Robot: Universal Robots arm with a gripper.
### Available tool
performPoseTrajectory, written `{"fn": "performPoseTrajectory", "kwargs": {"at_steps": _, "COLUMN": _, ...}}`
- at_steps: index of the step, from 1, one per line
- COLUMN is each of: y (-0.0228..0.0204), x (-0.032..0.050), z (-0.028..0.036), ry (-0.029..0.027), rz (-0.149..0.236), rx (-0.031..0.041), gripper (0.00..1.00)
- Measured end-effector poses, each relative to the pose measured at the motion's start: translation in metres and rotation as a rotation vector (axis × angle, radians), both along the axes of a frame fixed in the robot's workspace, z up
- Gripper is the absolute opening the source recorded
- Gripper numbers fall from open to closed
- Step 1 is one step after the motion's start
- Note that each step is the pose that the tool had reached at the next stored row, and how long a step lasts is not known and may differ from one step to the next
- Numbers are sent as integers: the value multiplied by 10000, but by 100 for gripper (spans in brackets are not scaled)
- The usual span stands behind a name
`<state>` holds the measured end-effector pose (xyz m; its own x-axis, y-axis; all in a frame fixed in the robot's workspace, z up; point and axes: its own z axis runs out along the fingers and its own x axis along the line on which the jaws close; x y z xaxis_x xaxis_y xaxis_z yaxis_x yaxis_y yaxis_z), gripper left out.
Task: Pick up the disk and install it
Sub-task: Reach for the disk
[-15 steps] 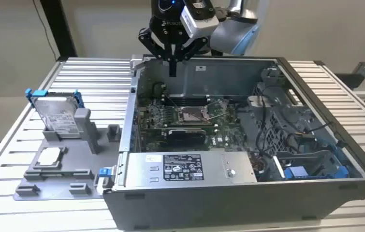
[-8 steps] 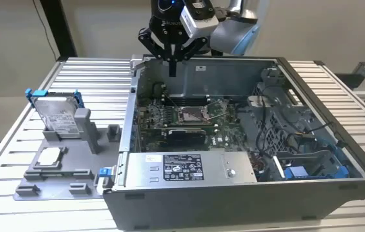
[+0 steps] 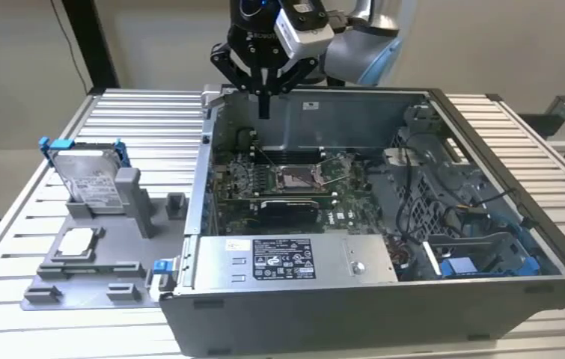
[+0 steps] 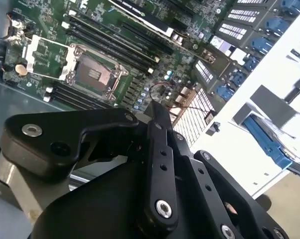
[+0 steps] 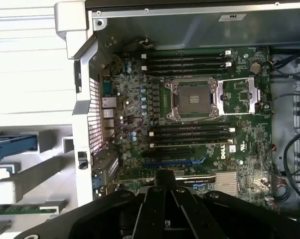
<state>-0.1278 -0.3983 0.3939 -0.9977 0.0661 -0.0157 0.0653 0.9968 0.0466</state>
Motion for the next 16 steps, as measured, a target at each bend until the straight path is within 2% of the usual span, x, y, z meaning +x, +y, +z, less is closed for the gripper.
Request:
{"fn": "performPoseTrajectory", "kwargs": {"at_steps": 9, "y": 3, "x": -204, "z": 0, "ry": -9, "rz": -1, "rx": 0, "gripper": 0}}
{"fn": "performPoseTrajectory", "kwargs": {"at_steps": 16, "y": 25, "x": -335, "z": 0, "ry": -10, "rz": -1, "rx": 1, "gripper": 0}}
